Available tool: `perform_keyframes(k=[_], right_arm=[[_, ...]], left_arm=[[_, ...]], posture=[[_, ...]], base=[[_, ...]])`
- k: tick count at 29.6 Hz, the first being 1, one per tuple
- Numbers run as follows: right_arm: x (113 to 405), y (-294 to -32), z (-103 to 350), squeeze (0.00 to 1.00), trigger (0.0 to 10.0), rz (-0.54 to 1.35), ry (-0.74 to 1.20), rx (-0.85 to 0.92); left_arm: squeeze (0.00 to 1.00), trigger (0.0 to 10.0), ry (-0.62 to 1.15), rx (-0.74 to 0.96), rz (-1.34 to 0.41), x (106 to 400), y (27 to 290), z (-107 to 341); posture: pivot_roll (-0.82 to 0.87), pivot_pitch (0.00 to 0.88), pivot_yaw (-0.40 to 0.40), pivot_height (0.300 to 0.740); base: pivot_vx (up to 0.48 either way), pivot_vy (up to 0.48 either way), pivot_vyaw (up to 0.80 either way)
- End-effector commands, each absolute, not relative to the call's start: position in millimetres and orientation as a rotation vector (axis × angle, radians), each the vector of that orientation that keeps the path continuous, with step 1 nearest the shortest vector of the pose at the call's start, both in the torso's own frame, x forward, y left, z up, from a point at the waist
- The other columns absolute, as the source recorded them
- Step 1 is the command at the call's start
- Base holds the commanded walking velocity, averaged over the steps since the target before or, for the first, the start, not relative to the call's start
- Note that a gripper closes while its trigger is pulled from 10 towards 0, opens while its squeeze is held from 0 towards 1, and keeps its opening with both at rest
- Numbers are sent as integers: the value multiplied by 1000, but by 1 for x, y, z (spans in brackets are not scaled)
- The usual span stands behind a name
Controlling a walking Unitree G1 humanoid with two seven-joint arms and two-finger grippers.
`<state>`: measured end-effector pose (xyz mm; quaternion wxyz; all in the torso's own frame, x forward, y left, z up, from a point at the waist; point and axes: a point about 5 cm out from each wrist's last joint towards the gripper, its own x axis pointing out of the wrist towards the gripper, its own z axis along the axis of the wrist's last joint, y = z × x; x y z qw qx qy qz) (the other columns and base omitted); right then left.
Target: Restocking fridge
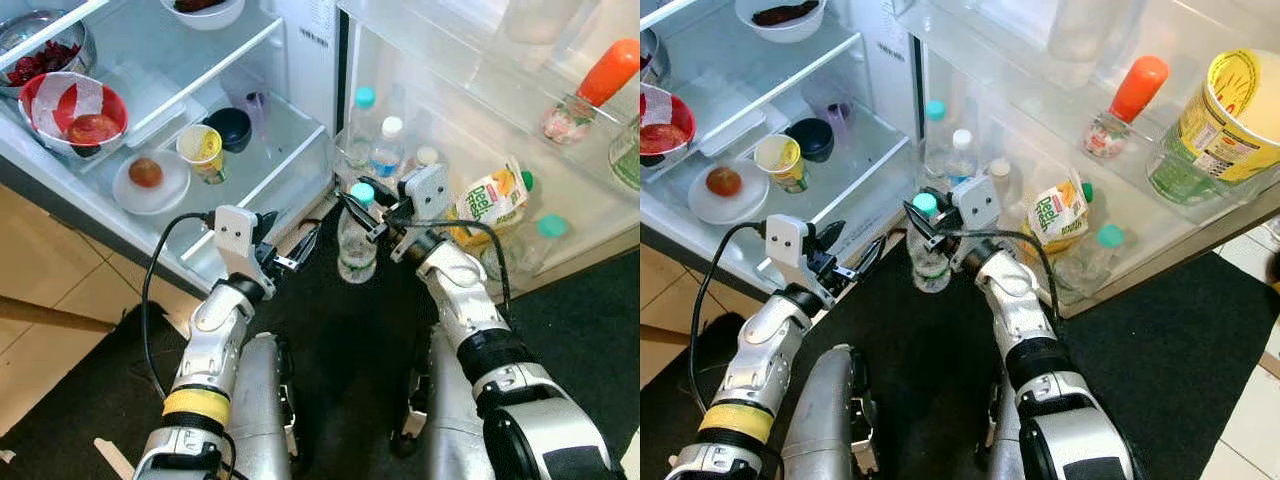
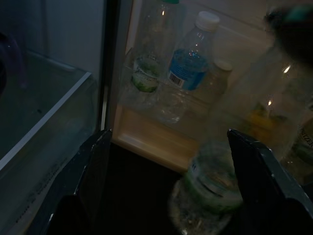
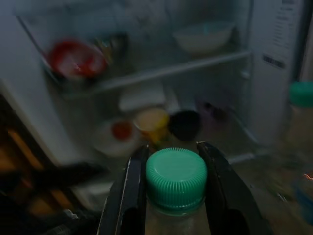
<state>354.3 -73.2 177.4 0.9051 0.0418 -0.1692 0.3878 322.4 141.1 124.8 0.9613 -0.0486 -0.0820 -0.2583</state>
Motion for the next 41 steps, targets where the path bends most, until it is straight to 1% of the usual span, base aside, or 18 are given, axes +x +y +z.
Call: perform_keyframes(k=[1,15,21,24,29,31,34,37,41], right_arm=[[350,-73,175,0,10000,825,-340,148],[341,-74,173,0,10000,894,-310,217],[337,-76,166,0,10000,910,-270,244],[333,-78,158,0,10000,911,-231,251],[331,-81,154,0,10000,907,-214,249],[330,-83,150,0,10000,907,-200,246],[330,-83,150,0,10000,908,-199,246],[328,-80,148,0,10000,920,-189,242],[327,-79,147,0,10000,923,-187,240]], left_arm=[[0,10000,-144,-103,-534,320,137,117],[0,10000,-127,-113,-544,321,133,110],[0,10000,-48,-109,-555,317,132,91],[0,10000,17,-111,-553,311,134,74],[0,10000,55,-112,-551,307,135,65],[0,10000,123,-114,-550,301,133,49],[0,10000,142,-114,-550,299,132,45],[0,10000,213,-109,-537,292,131,30],[0,10000,224,-107,-536,291,131,27]], posture=[[31,319,7,619],[21,264,9,657],[20,238,11,677],[16,220,11,691],[13,208,10,701],[2,190,10,715],[0,183,7,720],[-3,171,6,734],[-3,171,6,739]], base=[[0,0,0],[0,0,0],[0,0,0],[0,0,0],[0,0,0],[0,0,0],[0,0,0],[0,0,0],[0,0,0]])
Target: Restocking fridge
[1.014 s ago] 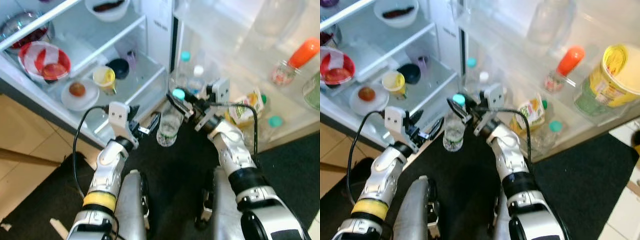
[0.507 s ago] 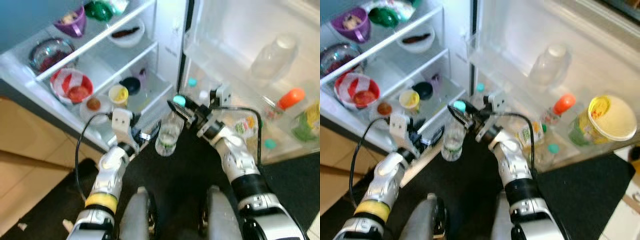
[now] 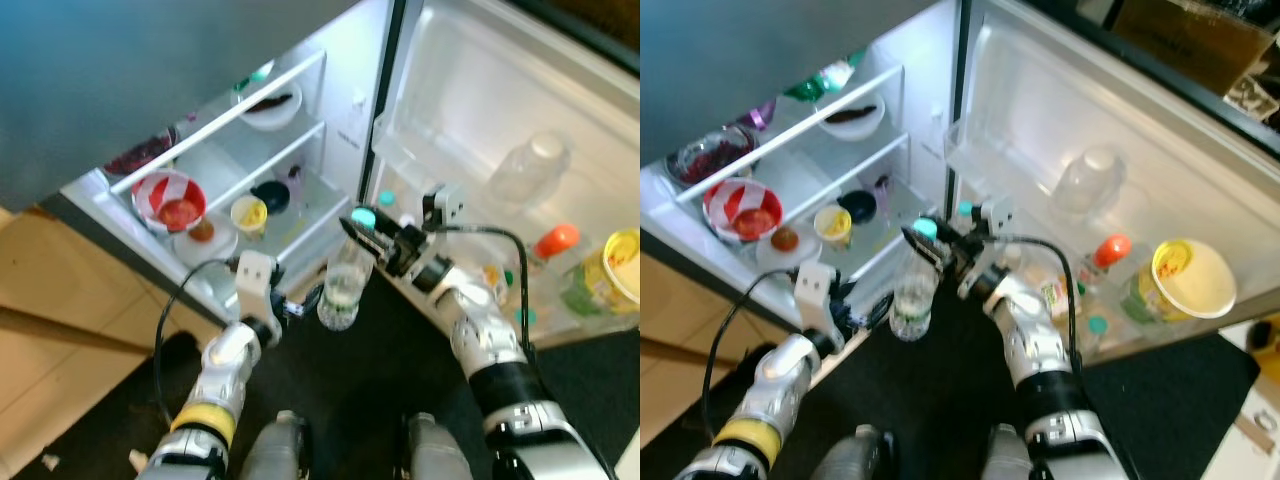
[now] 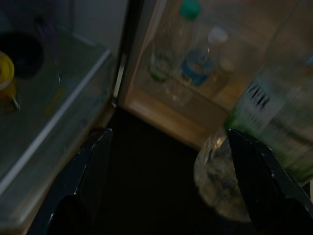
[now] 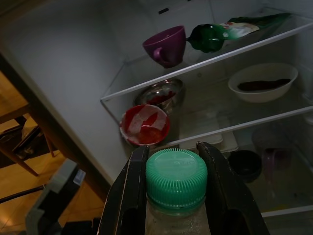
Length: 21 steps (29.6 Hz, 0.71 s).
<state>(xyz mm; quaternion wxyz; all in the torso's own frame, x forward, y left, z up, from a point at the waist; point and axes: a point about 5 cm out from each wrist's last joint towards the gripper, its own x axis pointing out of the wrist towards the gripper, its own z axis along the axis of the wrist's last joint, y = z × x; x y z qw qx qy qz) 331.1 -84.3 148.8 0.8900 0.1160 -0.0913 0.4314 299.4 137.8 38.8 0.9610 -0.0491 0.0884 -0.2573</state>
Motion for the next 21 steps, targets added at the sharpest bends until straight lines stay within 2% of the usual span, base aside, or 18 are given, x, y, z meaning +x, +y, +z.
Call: perform_keyframes(k=[1,8,21], right_arm=[[326,-78,146,0,10000,930,-181,239],[320,-69,140,0,10000,1000,-129,216],[308,-60,124,0,10000,1085,-52,143]], left_arm=[[0,10000,232,-105,-536,289,131,25],[0,10000,242,-100,-556,288,127,22],[0,10000,234,-105,-589,289,118,22]], posture=[[-3,162,4,740],[-8,154,-2,740],[-12,149,-12,740]], base=[[0,0,0],[0,-40,0],[0,-427,0]])
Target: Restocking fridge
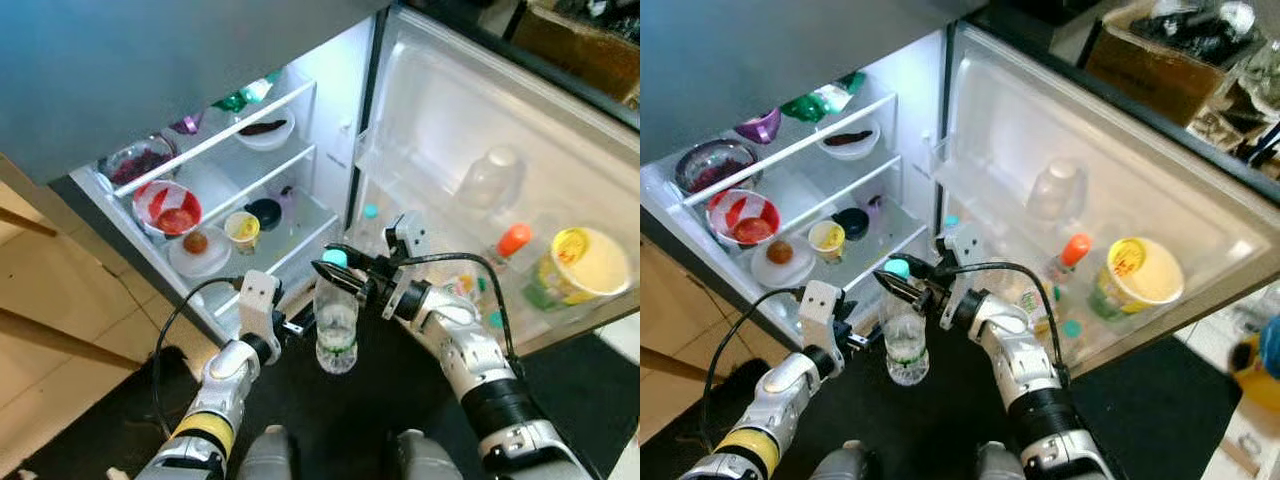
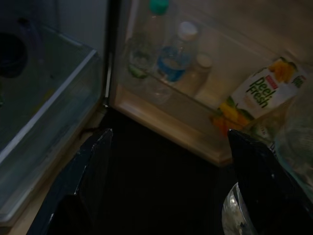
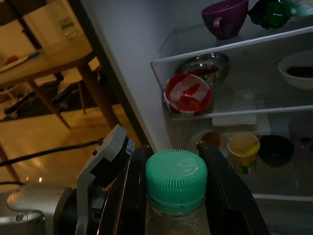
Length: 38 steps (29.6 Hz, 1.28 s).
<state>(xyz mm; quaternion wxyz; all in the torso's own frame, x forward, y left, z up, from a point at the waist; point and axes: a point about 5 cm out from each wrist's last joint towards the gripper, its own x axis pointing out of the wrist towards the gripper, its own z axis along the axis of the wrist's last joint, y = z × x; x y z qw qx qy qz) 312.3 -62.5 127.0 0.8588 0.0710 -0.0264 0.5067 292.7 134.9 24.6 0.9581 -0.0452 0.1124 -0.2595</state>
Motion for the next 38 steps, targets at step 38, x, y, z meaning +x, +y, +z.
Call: perform_keyframes(k=[38], right_arm=[[307,-55,123,0,10000,1141,-38,73]], left_arm=[[0,10000,190,-133,-550,291,122,26]], posture=[[-14,210,-28,740]], base=[[0,-73,313]])
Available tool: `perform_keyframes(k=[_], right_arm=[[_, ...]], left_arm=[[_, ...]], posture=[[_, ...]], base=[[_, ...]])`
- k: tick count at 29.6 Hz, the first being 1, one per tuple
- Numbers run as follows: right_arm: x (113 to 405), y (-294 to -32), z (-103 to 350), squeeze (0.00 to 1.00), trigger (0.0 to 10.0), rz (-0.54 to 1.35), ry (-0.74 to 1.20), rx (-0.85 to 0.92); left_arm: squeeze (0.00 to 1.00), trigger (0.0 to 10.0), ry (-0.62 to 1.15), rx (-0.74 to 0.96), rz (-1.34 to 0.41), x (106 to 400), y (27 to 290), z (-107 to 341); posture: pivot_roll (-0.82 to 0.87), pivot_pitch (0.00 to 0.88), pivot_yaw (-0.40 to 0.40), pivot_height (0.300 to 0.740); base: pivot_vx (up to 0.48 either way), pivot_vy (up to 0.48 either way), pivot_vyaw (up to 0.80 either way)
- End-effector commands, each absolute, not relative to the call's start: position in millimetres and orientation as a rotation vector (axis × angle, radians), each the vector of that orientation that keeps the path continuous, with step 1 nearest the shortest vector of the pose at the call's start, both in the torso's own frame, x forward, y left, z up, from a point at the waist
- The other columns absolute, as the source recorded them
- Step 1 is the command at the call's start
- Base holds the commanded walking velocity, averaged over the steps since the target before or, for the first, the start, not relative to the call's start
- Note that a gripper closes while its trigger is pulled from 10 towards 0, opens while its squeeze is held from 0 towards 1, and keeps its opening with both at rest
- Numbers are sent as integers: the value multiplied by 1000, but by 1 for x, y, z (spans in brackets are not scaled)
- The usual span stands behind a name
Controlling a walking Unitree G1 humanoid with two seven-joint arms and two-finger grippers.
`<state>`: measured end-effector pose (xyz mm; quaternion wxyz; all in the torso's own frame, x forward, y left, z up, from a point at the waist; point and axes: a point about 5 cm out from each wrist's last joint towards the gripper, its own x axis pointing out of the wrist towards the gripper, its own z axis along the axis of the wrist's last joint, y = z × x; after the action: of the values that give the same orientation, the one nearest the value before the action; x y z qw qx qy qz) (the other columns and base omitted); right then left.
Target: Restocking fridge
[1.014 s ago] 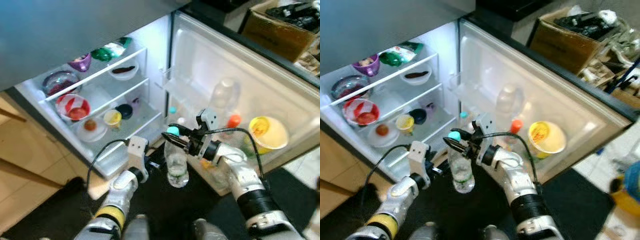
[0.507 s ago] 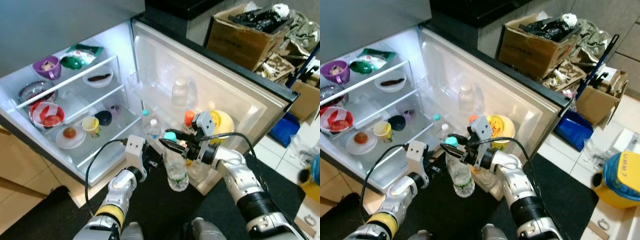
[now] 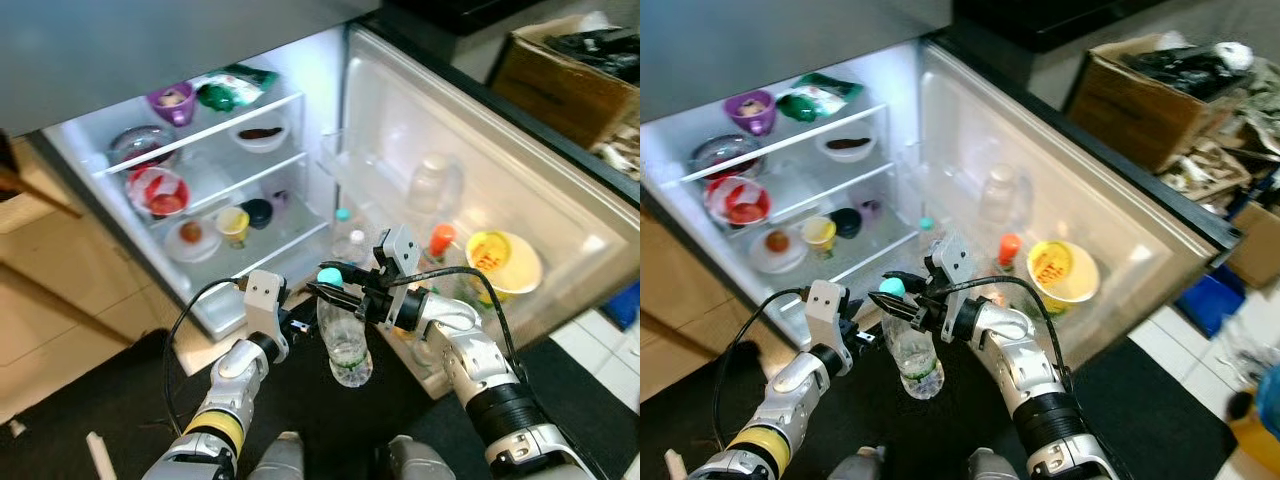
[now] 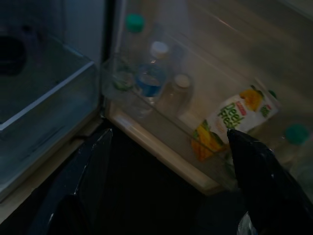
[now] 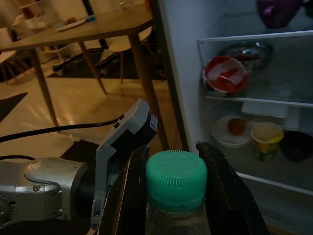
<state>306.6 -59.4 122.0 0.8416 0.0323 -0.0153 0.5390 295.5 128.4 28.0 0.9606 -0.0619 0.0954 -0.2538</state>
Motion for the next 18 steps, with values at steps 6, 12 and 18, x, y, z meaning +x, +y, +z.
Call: perform_keyframes(k=[6,12,18], right_arm=[[311,-58,123,0,10000,1091,-44,63],[315,-60,122,0,10000,1027,-42,48],[325,-66,119,0,10000,884,-29,23]], left_arm=[[0,10000,183,-124,-558,292,124,27],[0,10000,173,-119,-580,292,123,30],[0,10000,168,-120,-589,292,121,31]], posture=[[-14,219,-25,740],[-14,228,-18,740],[-13,234,-18,740]], base=[[0,0,744],[0,0,742],[0,0,248]])
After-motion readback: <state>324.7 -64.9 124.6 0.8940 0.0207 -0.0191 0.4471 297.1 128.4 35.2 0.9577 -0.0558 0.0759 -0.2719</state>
